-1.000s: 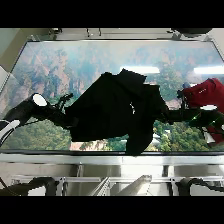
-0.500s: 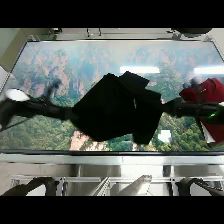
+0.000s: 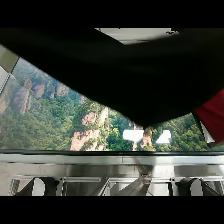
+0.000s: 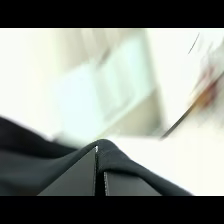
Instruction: Fold the shirts.
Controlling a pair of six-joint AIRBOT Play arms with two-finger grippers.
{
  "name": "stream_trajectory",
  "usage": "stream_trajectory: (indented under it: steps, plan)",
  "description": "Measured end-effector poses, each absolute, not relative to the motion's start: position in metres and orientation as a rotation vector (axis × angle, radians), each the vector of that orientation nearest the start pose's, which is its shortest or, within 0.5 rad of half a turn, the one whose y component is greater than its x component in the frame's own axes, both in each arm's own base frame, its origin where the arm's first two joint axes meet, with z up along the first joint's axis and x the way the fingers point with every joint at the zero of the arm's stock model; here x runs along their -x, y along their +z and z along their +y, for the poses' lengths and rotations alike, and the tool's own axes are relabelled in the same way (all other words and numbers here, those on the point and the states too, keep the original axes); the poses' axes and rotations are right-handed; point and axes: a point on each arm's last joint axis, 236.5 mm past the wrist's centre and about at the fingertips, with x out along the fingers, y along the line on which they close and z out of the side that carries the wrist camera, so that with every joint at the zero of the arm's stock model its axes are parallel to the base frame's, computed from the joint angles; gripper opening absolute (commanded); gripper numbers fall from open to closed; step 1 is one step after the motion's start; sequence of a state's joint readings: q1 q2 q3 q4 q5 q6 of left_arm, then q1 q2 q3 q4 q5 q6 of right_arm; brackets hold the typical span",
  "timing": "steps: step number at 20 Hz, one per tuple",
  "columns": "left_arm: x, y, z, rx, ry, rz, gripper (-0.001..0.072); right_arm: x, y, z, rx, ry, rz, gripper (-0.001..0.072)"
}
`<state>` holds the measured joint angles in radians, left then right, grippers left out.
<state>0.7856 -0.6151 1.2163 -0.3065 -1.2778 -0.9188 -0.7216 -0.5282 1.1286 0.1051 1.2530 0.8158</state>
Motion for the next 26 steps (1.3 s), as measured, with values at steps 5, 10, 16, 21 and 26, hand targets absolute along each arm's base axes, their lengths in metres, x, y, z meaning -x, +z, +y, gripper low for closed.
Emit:
stream_trajectory:
  steps: [5,10,16,21,26]
  plan:
    - [-0.240,0.487,-0.062,0.483,-0.635,-0.248,0.0012,-0.220,0.475,0.082,-0.193,0.535,-0.314,0.0020]
    - [-0.340,0.395,-0.066,0.546,-0.621,0.087,0.0006,-0.301,0.413,0.055,-0.406,0.635,-0.139,0.0020]
    - [-0.509,0.175,-0.072,0.517,-0.379,0.521,0.0054,-0.493,0.192,0.066,-0.566,0.448,0.297,0.0164]
    - [-0.585,0.076,-0.043,0.474,-0.322,0.666,0.0338,-0.564,0.075,0.054,-0.659,0.310,0.443,0.0480]
    - [-0.568,0.077,-0.008,0.557,-0.412,0.836,0.0337,-0.552,0.097,0.019,-0.710,0.406,0.435,0.0268]
